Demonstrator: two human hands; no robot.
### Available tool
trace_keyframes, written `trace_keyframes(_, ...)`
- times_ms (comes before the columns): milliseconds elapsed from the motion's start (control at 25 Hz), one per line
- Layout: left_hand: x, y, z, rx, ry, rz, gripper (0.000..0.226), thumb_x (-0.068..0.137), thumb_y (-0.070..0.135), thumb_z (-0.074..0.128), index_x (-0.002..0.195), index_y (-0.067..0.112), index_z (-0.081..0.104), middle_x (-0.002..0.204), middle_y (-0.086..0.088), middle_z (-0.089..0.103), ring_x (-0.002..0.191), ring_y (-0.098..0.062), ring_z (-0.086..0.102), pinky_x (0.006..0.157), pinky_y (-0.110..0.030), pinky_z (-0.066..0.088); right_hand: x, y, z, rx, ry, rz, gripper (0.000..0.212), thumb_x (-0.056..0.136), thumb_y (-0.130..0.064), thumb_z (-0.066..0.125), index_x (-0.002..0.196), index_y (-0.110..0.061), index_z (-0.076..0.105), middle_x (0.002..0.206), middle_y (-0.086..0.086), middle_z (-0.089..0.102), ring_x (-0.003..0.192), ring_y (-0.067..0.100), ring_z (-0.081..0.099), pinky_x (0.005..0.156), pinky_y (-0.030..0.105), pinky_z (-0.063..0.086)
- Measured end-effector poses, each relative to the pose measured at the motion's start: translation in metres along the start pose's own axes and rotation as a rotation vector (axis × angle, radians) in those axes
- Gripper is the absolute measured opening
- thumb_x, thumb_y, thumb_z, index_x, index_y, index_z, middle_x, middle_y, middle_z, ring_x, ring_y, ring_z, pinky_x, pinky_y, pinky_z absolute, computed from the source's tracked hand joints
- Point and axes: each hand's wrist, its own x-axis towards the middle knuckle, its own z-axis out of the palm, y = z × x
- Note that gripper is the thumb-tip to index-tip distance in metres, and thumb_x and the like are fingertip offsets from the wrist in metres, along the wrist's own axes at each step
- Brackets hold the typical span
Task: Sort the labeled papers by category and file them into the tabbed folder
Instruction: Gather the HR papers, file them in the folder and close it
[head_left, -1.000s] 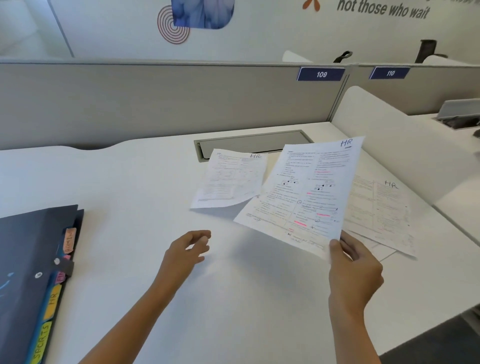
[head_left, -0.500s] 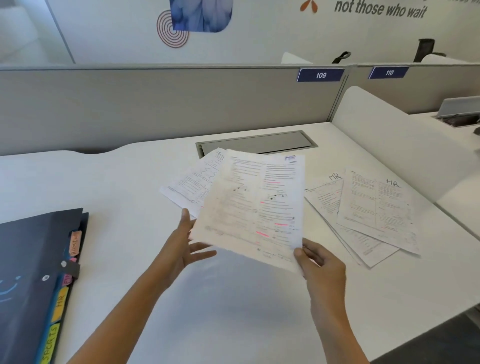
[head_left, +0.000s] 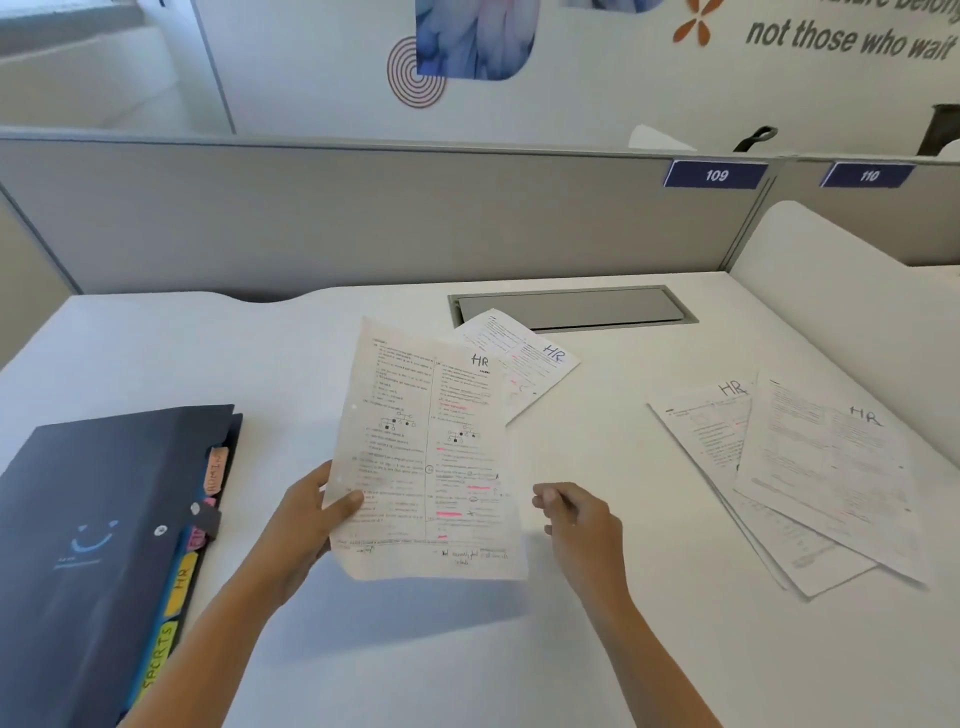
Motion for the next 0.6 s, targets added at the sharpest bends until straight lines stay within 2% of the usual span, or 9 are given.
trace_keyframes(80,-0.007,-0.004,-0.016,-0.019,0.071,-0.003,0.034,0.091,0.002,0.057,0.118,0.023,0.059,0.109,-0.002,0.072,0.093,-0.022,0.071,0.068,-0.033,0.060,0.020,0.000,0.020,-0.124,-0.021,-0.073,0.022,0.094,-0.010,0.050,0.102,-0.017,0.069,0.099,-0.007,0.070,0.098,0.009,0.062,0.074,0.003,0.043)
trace_keyframes(120,-0.010,-0.005,-0.024,-0.032,0.107,-0.003,0.035,0.091,0.001,0.057,0.118,0.022,0.059,0.109,-0.003,0.071,0.094,-0.023,0.070,0.066,-0.032,0.060,0.031,0.000,0.031,-0.187,-0.051,-0.134,0.024,0.094,-0.009,0.049,0.108,-0.017,0.066,0.106,-0.006,0.068,0.103,0.011,0.060,0.078,0.005,0.043)
trace_keyframes(200,-0.017,-0.008,-0.040,-0.054,0.159,-0.008,0.035,0.092,0.000,0.056,0.120,0.020,0.059,0.111,-0.003,0.070,0.098,-0.025,0.068,0.066,-0.031,0.061,0.050,0.001,0.053,-0.315,-0.181,-0.293,0.034,0.093,-0.009,0.048,0.124,-0.020,0.057,0.124,-0.006,0.060,0.118,0.011,0.053,0.096,0.019,0.043)
trace_keyframes(320,-0.024,-0.011,-0.058,-0.079,0.208,-0.027,0.034,0.092,0.001,0.055,0.121,0.018,0.058,0.115,-0.005,0.069,0.100,-0.026,0.067,0.071,-0.032,0.059,0.069,0.006,0.080,-0.495,-0.413,-0.409,0.049,0.097,-0.018,0.045,0.145,-0.022,0.034,0.153,-0.007,0.031,0.143,0.012,0.023,0.113,0.027,0.025)
trace_keyframes(400,-0.029,-0.011,-0.066,-0.096,0.242,-0.018,0.029,0.092,0.002,0.054,0.116,0.017,0.060,0.112,-0.005,0.069,0.097,-0.025,0.067,0.066,-0.029,0.059,0.075,0.017,0.088,-0.639,-0.506,-0.454,0.053,0.100,-0.025,0.041,0.150,-0.019,0.023,0.159,-0.005,0.019,0.148,0.016,0.010,0.119,0.030,0.011)
trace_keyframes(480,-0.033,-0.011,-0.069,-0.125,0.270,-0.003,0.026,0.092,0.001,0.054,0.110,0.018,0.061,0.106,-0.001,0.070,0.092,-0.022,0.066,0.057,-0.023,0.058,0.073,0.028,0.082,-0.703,-0.519,-0.545,0.047,0.101,-0.025,0.038,0.147,-0.019,0.033,0.156,-0.005,0.028,0.147,0.021,0.015,0.118,0.033,0.008)
trace_keyframes(560,-0.034,-0.012,-0.072,-0.155,0.279,0.004,0.028,0.092,0.002,0.053,0.114,0.017,0.060,0.107,0.000,0.069,0.093,-0.023,0.066,0.056,-0.023,0.058,0.060,0.037,0.065,-0.642,-0.478,-0.598,0.037,0.101,-0.032,0.036,0.133,-0.023,0.053,0.144,-0.008,0.048,0.141,0.017,0.032,0.115,0.032,0.018)
trace_keyframes(600,-0.034,-0.013,-0.073,-0.168,0.281,0.004,0.030,0.092,0.002,0.053,0.118,0.016,0.059,0.109,-0.001,0.069,0.094,-0.025,0.066,0.057,-0.023,0.059,0.052,0.042,0.052,-0.605,-0.451,-0.613,0.040,0.100,-0.041,0.034,0.124,-0.025,0.061,0.133,-0.009,0.059,0.134,0.015,0.043,0.111,0.032,0.027)
